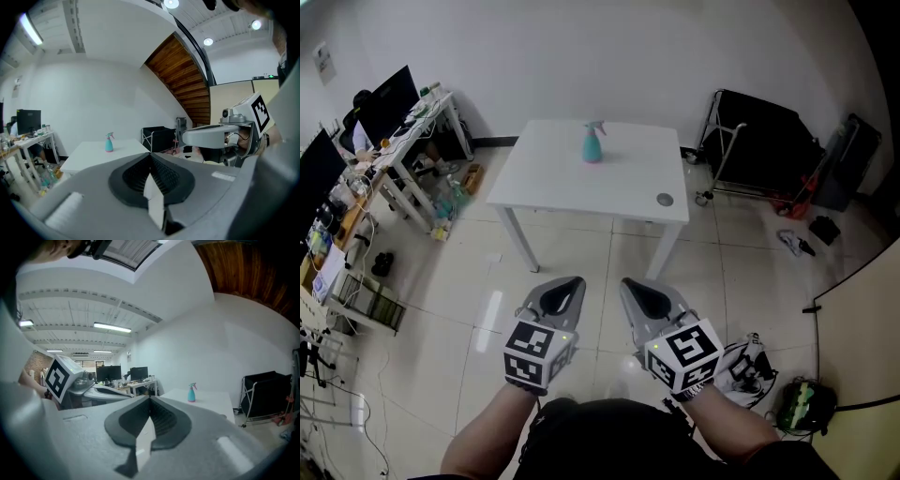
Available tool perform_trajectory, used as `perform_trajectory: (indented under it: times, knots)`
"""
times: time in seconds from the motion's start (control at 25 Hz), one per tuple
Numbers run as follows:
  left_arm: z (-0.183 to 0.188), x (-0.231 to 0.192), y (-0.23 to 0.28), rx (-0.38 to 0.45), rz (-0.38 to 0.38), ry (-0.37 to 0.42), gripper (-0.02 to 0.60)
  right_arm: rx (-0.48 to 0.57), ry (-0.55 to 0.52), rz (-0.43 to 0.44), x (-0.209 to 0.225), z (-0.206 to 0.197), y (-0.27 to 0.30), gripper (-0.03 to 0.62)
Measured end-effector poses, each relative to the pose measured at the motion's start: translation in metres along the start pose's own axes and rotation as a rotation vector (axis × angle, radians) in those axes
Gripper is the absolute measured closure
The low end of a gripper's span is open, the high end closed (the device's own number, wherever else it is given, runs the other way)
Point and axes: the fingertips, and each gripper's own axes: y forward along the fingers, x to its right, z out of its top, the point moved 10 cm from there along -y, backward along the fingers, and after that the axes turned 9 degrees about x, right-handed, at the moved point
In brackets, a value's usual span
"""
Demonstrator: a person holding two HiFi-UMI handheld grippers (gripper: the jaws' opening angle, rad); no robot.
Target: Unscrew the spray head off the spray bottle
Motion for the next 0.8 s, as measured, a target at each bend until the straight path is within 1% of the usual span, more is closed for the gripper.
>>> perform_trajectory:
  times: [0.12,0.44,0.6,0.8]
  knots:
    - [0.002,-0.001,0.004,-0.002,0.004,0.013,0.568,-0.01,-0.006,0.013,0.003,0.001,0.003,0.603]
    - [0.0,-0.013,0.016,-0.002,-0.009,0.009,0.568,-0.025,-0.018,0.013,0.01,0.001,0.019,0.603]
    - [0.002,-0.027,0.024,0.003,-0.022,0.0,0.568,-0.032,-0.025,0.006,0.012,0.001,0.032,0.603]
    - [0.005,-0.049,0.033,0.009,-0.035,0.007,0.568,-0.041,-0.034,-0.006,0.015,0.003,0.053,0.603]
